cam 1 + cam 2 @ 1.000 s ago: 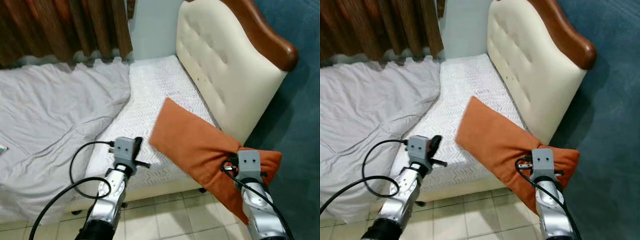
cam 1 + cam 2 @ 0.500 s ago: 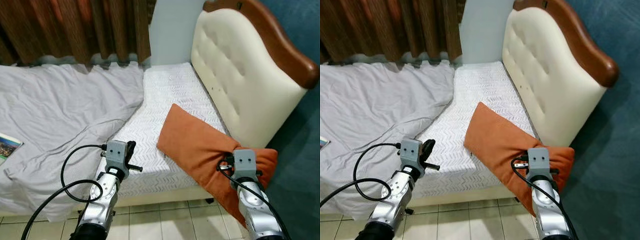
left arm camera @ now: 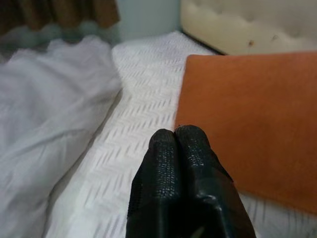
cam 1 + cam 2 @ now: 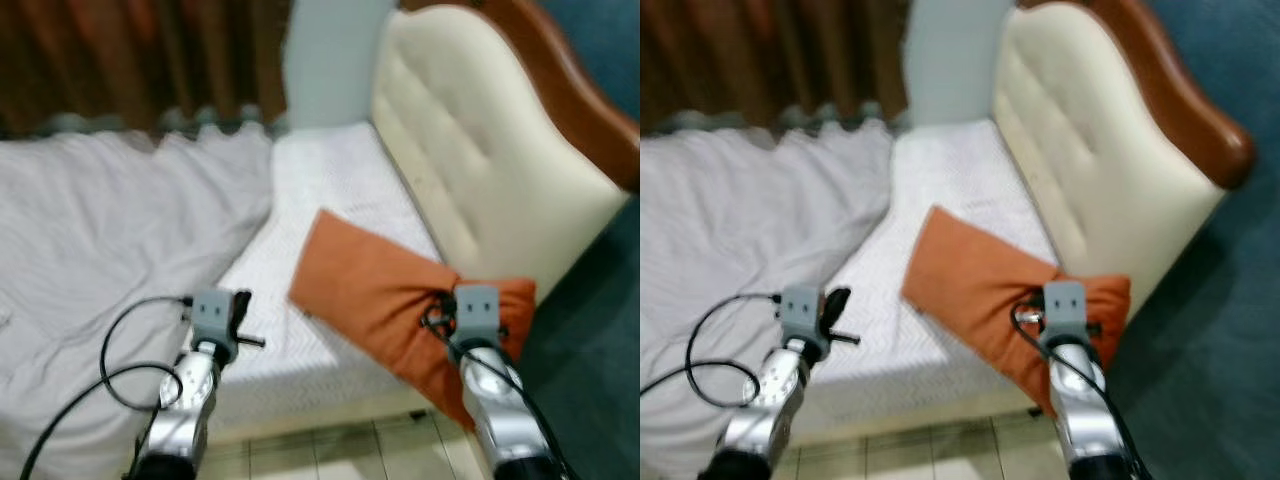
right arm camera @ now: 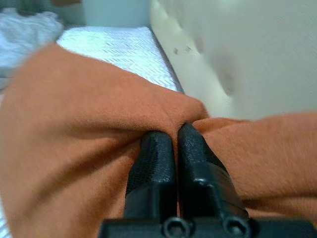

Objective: Clean up the room

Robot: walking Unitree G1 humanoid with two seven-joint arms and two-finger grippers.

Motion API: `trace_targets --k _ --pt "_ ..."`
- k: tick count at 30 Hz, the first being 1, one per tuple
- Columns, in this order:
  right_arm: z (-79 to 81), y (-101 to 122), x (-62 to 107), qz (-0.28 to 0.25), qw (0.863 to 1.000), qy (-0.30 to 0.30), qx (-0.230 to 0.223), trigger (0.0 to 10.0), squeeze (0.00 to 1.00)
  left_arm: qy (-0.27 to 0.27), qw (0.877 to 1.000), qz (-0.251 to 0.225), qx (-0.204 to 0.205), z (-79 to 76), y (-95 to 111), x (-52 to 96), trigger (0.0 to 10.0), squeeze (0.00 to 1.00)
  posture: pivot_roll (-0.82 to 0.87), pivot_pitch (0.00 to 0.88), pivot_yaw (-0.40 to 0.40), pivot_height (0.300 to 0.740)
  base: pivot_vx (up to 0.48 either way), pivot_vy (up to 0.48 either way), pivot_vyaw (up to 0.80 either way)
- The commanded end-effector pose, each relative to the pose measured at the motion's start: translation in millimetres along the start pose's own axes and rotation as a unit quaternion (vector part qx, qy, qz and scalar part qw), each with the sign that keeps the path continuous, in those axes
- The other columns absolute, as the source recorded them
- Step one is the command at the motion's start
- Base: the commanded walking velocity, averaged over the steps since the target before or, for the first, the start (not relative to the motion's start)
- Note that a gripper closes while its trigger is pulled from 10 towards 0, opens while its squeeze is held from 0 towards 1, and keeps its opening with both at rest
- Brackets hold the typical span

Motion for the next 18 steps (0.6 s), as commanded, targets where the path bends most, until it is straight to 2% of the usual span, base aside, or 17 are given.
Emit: trace_targets --k 1,8,13,18 --pt "-17.8 6.8 -0.3 -0.017 0.999 -0.027 -0.003 0.0 0.00 -0.028 1.000 -0.008 0.005 -19.7 4.9 -5.7 10.0 0.00 -0.02 0.058 -0.029 0.740 0.480 0.000 -0.80" --pt "-16.9 6.5 -2.1 -0.016 0.999 -0.027 -0.005 0.0 0.00 -0.032 0.999 -0.010 0.005 -21.0 6.0 -6.1 10.0 0.00 -0.02 0.060 -0.026 0.740 0.480 0.000 -0.80" --pt "-9.9 7.2 -5.5 -0.016 1.000 -0.019 -0.017 0.0 0.00 -0.033 0.999 -0.010 0.006 -20.8 5.9 -5.7 10.0 0.00 -0.01 0.063 -0.027 0.740 0.480 0.000 -0.80" --pt "5.1 7.8 -15.8 -0.002 0.998 -0.005 -0.061 0.0 0.00 -0.030 0.999 -0.011 0.000 -21.0 5.7 -4.6 10.0 0.00 -0.01 0.071 -0.022 0.740 0.455 0.000 0.00"
Point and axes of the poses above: a point about 5 cm out from each wrist's last joint towards the gripper, its own x axis pointing back from the gripper into the wrist, its own y axis along the axis of the wrist's last joint, z = x × y, the point moved 3 cm from there along -x, pointing out of the wrist towards the gripper, and after that the axes turned 1 degree about -x, right-handed, at the moved point
